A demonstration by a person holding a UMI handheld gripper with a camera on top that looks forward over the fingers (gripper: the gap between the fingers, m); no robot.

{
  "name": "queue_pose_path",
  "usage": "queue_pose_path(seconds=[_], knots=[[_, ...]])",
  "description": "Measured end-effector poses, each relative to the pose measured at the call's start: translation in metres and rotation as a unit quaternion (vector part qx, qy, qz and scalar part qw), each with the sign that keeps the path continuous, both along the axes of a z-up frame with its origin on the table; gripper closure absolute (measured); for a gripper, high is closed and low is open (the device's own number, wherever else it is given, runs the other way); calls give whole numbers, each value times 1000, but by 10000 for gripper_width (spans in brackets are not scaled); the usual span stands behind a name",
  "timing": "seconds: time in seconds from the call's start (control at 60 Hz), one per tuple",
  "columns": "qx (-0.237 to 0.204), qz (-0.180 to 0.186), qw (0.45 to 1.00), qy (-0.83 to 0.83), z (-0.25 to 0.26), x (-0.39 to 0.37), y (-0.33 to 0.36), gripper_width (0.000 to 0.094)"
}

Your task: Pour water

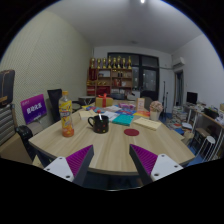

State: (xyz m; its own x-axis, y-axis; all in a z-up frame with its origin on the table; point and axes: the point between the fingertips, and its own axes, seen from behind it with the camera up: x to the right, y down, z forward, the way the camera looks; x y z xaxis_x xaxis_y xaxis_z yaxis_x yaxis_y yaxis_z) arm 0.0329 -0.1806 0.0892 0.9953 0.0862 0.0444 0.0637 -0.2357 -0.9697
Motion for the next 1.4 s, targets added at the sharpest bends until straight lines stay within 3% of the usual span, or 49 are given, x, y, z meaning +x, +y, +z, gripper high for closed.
queue_pose_path(seconds=[0.283, 0.317, 0.45, 0.483, 0.55, 0.683, 0.983, 1.267, 1.283, 1.35, 1.4], knots=[[13, -31, 999, 14, -4, 23, 9, 108], [15, -32, 999, 15, -8, 52, 3, 105], [22, -34, 999, 12, -8, 29, 8, 101], [27, -23, 999, 15, 0, 45, 7, 102], [46, -2, 999, 18, 7, 8, 15, 102], [64, 81, 995, 14, 10, -51, 34, 101], [98, 130, 986, 44, 29, -197, 144, 102], [89, 76, 993, 21, 14, -231, 235, 99], [85, 75, 993, 21, 12, -233, 239, 111], [61, 71, 995, 25, -3, -234, 250, 445], [68, 62, 995, 31, -1, -234, 251, 453]])
